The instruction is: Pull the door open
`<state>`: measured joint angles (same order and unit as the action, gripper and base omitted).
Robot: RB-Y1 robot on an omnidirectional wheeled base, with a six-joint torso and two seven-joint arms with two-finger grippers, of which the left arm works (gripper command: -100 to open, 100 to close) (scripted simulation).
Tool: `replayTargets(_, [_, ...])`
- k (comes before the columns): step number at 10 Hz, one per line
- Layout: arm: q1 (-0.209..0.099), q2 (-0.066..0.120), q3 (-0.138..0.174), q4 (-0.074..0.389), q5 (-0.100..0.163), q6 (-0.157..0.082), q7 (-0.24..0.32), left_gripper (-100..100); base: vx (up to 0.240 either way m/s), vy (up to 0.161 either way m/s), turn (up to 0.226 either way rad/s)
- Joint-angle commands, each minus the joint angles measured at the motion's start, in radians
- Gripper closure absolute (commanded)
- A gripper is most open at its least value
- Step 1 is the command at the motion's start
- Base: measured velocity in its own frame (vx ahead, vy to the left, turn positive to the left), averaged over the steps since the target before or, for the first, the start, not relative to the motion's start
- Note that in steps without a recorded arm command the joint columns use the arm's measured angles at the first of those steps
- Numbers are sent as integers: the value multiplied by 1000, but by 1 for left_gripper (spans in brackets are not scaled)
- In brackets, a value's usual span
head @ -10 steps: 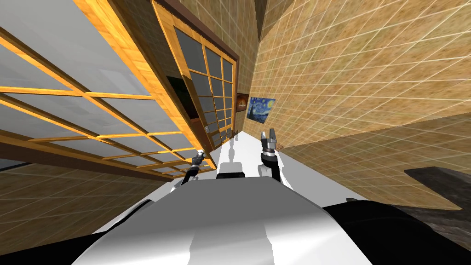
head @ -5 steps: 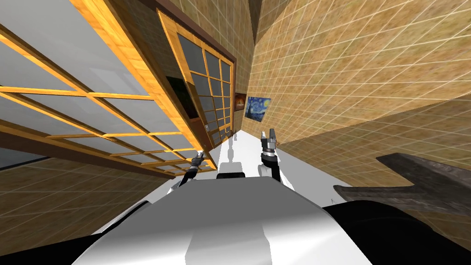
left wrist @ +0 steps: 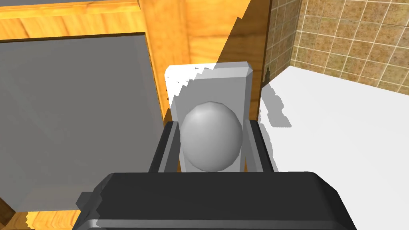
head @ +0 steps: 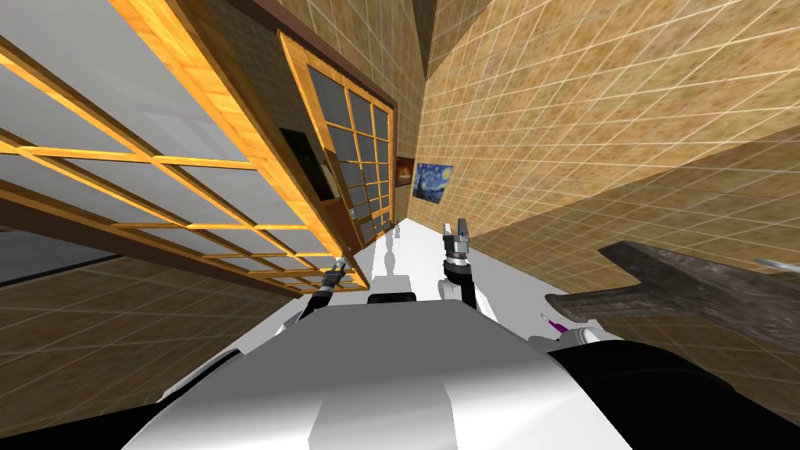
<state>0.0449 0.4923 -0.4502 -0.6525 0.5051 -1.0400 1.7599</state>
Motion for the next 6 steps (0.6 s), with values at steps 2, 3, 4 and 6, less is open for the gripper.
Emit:
replayTargets(2, [10, 7, -12, 7, -9, -18, 15, 100, -112, 26, -63])
replayTargets(3, [14, 12, -17, 11, -13, -30, 23, 100, -229, 64, -155])
replayTargets(4, [19, 18, -23, 16, -18, -43, 32, 100, -219, 79, -143])
replayTargets(6, [28, 31, -35, 26, -29, -73, 52, 100, -192, 68, -132])
